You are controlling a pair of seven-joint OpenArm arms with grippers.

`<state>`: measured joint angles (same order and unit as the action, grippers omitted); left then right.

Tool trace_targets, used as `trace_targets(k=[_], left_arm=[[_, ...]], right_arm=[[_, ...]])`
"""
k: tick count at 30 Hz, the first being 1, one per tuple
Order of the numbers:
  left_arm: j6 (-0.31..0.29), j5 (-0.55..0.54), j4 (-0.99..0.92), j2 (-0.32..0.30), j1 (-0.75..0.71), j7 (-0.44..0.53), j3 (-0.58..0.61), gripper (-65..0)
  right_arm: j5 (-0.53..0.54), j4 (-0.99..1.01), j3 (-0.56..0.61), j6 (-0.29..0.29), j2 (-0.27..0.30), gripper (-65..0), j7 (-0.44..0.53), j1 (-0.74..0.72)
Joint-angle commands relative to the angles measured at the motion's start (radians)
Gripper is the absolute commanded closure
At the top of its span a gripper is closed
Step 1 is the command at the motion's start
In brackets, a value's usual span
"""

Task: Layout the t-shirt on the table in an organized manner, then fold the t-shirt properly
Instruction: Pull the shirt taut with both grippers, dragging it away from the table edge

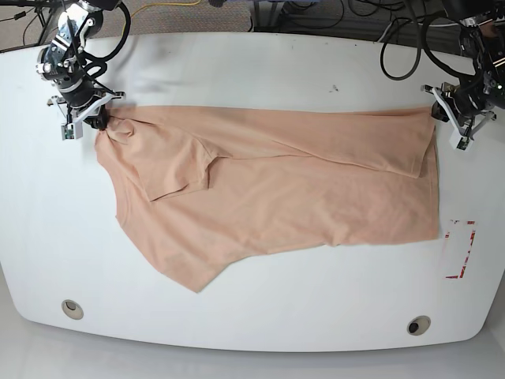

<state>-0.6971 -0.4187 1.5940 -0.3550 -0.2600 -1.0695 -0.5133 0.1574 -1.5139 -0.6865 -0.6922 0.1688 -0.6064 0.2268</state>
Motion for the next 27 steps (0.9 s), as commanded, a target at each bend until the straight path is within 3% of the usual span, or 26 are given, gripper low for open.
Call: trace_targets(k=[1, 10, 17, 20, 23, 27], left_arm=[[-0.001, -0.009, 0.032, -0.017, -0.022, 0.007, -0.021, -4.9], [-0.001, -0.016, 0.035, -0.017, -0.100, 0.007, -0.037, -4.9], [-0.001, -0.018, 0.070, -0.011, -0.109, 0.007, -0.080, -6.4], [-0.001, -0.019, 0.102, -0.006, -0.101, 0.007, -0.097, -11.4], [-0.001, -0.050, 0.139, 0.020, -0.052, 0.005, -0.101, -20.7], [-0.001, -0.073, 0.177, 0.026, -0.006, -0.071, -0.121, -34.3]], right_arm=[[-0.012, -0.010, -0.003, -0.006, 0.010, -0.5, -0.022, 0.033], [-0.011, -0.032, -0.012, -0.006, 0.007, -0.3, -0.023, 0.105], [-0.014, -0.070, -0.046, -0.006, -0.033, -0.6, -0.023, 0.128], [-0.014, -0.072, -0.043, -0.006, -0.035, -0.6, -0.023, 0.128], [-0.014, -0.073, -0.040, -0.006, -0.039, -0.6, -0.023, 0.125], [-0.014, -0.072, -0.039, -0.006, -0.039, -0.6, -0.023, 0.124]])
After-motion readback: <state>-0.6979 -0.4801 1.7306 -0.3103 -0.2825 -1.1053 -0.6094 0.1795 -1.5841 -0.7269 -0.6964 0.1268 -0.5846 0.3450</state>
